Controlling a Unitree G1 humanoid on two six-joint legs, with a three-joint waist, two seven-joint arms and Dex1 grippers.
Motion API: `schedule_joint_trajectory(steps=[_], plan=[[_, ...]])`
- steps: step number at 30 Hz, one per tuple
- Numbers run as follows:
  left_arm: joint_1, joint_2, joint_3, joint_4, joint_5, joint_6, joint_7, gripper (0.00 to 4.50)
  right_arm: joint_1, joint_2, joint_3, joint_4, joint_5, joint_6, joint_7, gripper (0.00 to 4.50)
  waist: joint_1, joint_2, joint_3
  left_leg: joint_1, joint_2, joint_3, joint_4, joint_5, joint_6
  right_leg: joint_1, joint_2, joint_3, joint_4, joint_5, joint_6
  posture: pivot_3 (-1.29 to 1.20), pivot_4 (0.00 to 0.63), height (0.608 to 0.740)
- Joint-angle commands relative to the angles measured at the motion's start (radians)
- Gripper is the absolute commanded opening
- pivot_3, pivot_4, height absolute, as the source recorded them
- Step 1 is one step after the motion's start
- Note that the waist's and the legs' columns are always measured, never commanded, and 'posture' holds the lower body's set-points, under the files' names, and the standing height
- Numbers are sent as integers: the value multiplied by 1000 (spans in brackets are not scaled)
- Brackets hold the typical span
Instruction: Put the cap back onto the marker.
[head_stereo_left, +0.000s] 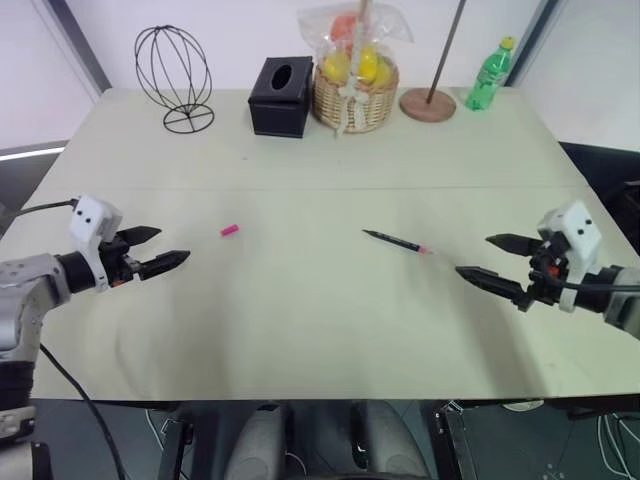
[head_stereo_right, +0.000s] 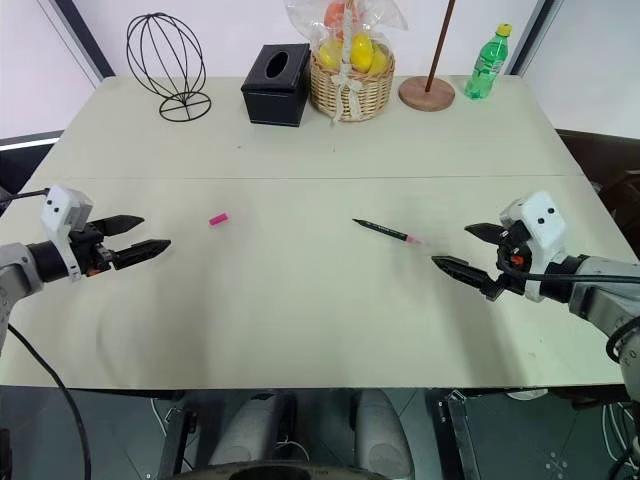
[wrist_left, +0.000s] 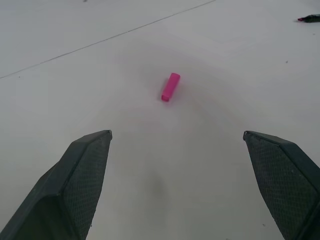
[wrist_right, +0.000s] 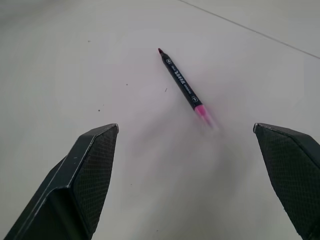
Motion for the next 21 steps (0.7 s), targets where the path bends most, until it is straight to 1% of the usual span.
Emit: schedule_joint_trajectory(steps=[1, 10, 14, 18, 21], plan=[[-19, 10, 12, 0, 5, -27, 0, 4431, -19, -1, -11, -14, 4, -18, -4, 4500, 0, 0, 0, 0, 0, 0, 0, 0, 0, 0, 0, 0, 0, 0, 0, 0, 150, 740], [-57, 22, -6, 18, 3, -41, -35, 4431, -38, -3, 22, 19, -24, -52, 1, 4500, 0, 0, 0, 0, 0, 0, 0, 0, 0, 0, 0, 0, 0, 0, 0, 0, 150, 740], [-190, 23, -48, 21, -68, 35, -135, 4431, -131, 31, 90, 138, -66, -144, 26, 4500, 1, -1, 0, 0, 0, 0, 1, 0, 0, 0, 1, -1, 0, 0, 0, 0, 150, 740], [-334, 46, -150, 78, -49, 47, -270, 4431, -207, 48, 203, 301, -158, -281, 102, 4500, -2, -1, 0, 0, -1, 0, 2, 0, 0, 1, 1, -1, 0, 0, 0, 0, 150, 740], [-435, 72, -252, 151, 5, 11, -409, 4431, -285, 73, 287, 429, -220, -370, 160, 4500, -7, 0, 1, 0, -1, 1, 2, 0, 0, 0, 2, -1, 0, 0, 0, 0, 150, 740]])
